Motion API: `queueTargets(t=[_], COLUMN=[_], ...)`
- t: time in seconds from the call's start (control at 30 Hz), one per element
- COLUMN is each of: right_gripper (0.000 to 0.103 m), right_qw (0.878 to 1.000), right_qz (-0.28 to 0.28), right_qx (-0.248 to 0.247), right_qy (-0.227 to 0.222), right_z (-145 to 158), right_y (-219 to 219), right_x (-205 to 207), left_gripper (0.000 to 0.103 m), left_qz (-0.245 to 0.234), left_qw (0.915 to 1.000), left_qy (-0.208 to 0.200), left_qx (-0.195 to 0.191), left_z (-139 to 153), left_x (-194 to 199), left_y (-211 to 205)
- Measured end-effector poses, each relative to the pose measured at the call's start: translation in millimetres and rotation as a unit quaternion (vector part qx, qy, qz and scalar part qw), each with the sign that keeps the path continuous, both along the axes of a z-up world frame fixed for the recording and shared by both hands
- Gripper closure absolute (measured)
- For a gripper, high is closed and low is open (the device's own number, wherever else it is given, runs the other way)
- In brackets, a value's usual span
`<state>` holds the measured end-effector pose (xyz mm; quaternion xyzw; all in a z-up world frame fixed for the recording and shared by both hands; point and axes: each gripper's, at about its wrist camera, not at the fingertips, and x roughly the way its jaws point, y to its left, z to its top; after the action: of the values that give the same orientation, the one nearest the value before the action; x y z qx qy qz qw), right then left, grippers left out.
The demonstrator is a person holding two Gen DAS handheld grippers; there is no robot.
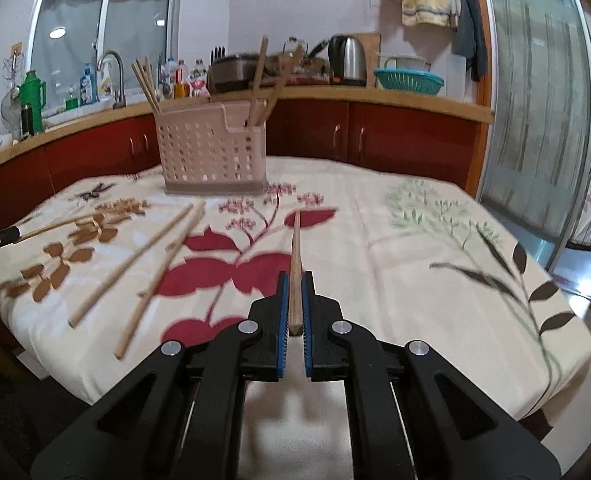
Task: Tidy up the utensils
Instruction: 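Hold a chopstick in each tool above the table, then open the left tool over its chopstick while the right tool holds its chopstick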
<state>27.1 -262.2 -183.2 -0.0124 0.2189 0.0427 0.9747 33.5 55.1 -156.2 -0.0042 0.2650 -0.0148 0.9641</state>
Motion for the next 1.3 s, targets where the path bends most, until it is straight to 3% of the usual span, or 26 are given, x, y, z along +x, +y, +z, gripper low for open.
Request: queueTargets(t=[0.23,0.4,0.7,0.83,0.97,1.2,1.3], right_gripper=[0.096,0.096,0.096,0.096,0.096,0.096,0.096], right_qw=[0.999,0.999,1.000,1.000,1.000,1.000,1.000], right_qz=[0.006,0.009,0.007,0.006,0.008,0.011,0.011], right_qx=[0.002,0.000,0.006,0.008,0.008,0.009,0.009], right_qy=[-0.036,-0.043,-0.021,-0.017,-0.016,-0.014,-0.014], right_z=[31.2,37.0,19.1,14.5,13.3,12.0,11.6], right_y=[2.2,4.2,3.0,1.7,3.7,4.9,5.0], right_x=[-11.1,-13.0,-9.1,-8.8,-8.8,-8.4,-8.7], left_gripper=[0.102,0.102,0.099,0.079,0.071,0.071,0.072], left_qz=[0.005,0.004,-0.020,-0.018,-0.023,-0.026,-0.030], left_qw=[0.9986,0.9980,0.9994,0.9982,0.9971,0.9961,0.9963], left_qy=[-0.052,-0.063,0.026,0.055,0.070,0.083,0.080], left_qx=[0.002,0.003,-0.003,-0.015,-0.019,-0.015,0.007], left_z=[33.6,39.8,-6.4,-26.7,-35.1,-50.8,-52.4], left_x=[-11.9,-12.3,0.5,3.5,4.2,9.1,8.0], left_y=[1.6,1.3,-2.0,-4.2,-8.4,-11.5,-16.1])
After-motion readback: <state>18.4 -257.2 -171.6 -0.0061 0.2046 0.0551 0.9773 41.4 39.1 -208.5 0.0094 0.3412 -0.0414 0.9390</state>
